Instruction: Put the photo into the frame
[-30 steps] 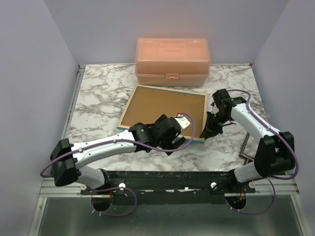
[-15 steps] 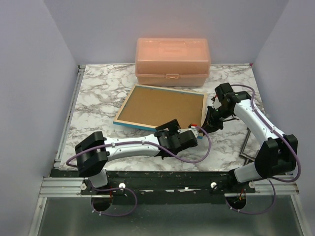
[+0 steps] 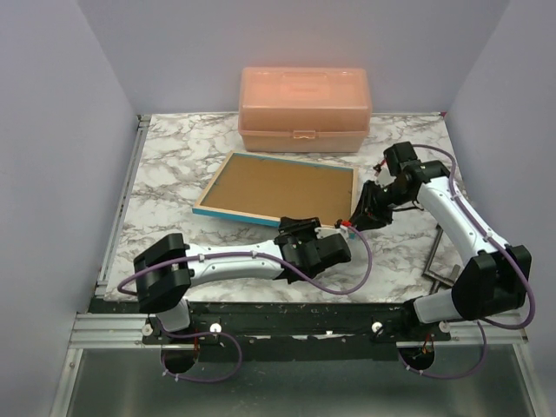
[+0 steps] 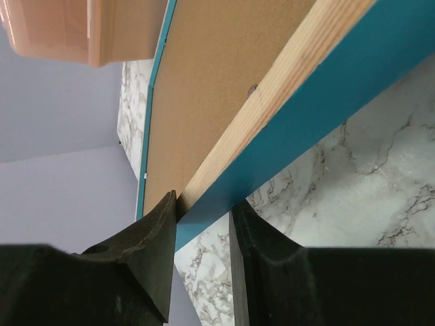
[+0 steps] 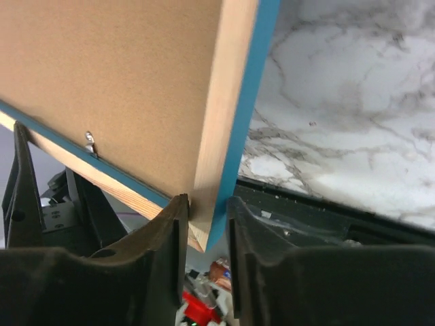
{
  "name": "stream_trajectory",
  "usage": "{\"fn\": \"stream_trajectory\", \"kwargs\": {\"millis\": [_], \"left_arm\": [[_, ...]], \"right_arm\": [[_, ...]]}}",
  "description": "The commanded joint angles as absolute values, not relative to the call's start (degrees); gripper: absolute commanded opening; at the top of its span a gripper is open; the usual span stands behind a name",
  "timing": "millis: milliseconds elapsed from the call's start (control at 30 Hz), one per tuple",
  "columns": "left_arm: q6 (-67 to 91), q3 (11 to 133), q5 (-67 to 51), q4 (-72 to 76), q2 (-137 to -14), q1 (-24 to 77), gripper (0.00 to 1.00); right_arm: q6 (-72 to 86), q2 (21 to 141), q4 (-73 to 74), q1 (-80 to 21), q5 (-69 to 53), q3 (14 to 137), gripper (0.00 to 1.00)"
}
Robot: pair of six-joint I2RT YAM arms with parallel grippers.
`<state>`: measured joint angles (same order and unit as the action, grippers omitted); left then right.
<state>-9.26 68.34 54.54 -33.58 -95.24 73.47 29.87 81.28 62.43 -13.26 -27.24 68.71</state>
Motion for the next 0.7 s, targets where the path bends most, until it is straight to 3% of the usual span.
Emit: {"fn": "stream_trajectory", "kwargs": {"millis": [0, 133, 200, 667], "left_arm": [[-8.29, 68.75, 60.87, -27.64, -90.01, 72.69, 0.07], [-8.42, 70.93, 62.02, -31.56, -87.91, 72.69, 0.03], [-7.75, 73.10, 62.49, -34.85, -86.86, 72.69, 0.02], [-5.56, 79.36, 57.27, -47.01, -75.44, 72.69, 0.00]], "right_arm": [[27.60, 78.29, 60.20, -13.59, -32.85, 73.47, 0.47], [27.24, 76.57, 57.46, -13.58, -29.82, 76.91, 0.87], [26.91, 75.01, 55.24, -13.60, -29.26, 78.31, 1.00], [16.32, 64.23, 35.21, -13.58, -19.32, 80.34, 1.00]]}}
